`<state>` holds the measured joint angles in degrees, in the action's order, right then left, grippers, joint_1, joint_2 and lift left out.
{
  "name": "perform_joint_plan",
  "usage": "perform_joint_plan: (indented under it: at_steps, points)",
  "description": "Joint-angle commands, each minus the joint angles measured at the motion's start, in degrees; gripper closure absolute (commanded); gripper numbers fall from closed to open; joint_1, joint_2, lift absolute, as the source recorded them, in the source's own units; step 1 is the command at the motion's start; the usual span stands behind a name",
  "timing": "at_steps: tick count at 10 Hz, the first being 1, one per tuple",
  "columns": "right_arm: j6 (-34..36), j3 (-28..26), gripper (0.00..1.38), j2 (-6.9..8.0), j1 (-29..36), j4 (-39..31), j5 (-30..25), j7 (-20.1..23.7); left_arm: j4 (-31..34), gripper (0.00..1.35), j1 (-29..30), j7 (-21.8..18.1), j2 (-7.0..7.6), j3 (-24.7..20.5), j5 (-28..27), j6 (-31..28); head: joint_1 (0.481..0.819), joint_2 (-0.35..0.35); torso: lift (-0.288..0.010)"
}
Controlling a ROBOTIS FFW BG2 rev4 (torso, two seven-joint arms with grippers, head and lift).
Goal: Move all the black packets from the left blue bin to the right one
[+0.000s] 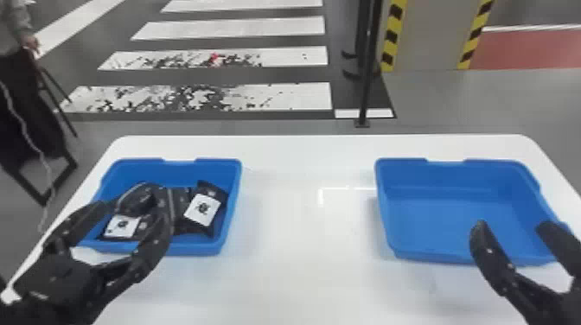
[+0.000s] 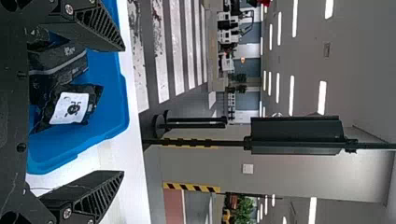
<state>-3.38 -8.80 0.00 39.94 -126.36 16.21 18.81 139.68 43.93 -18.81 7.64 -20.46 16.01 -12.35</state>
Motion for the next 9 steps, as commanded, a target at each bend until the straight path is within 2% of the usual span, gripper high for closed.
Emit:
perform_joint_plan:
  at_steps: [1, 6, 8, 9]
  points:
    - [0.0, 0.0, 0.15, 0.05, 0.0, 0.0, 0.1, 0.0, -0.1, 0.12, -0.1, 0.0, 0.10, 0.1, 0.0, -0.2, 0.695, 0.088, -0.185]
    - [0.0, 0.5, 0.15, 0.05, 0.0, 0.0, 0.4, 0.1, -0.1, 0.12, -0.3, 0.0, 0.27, 0.1, 0.0, -0.2, 0.695, 0.089, -0.185]
    - [0.0, 0.8, 0.15, 0.05, 0.0, 0.3, 0.7, 0.1, -0.8, 0.13, -2.3, 0.0, 0.62, 0.0, -0.2, -3.1, 0.695, 0.093, -0.185]
    - [0.0, 0.9, 0.15, 0.05, 0.0, 0.3, 0.7, 0.1, -1.0, 0.13, -4.4, 0.0, 0.89, -0.5, -0.9, -7.1, 0.695, 0.097, -0.185]
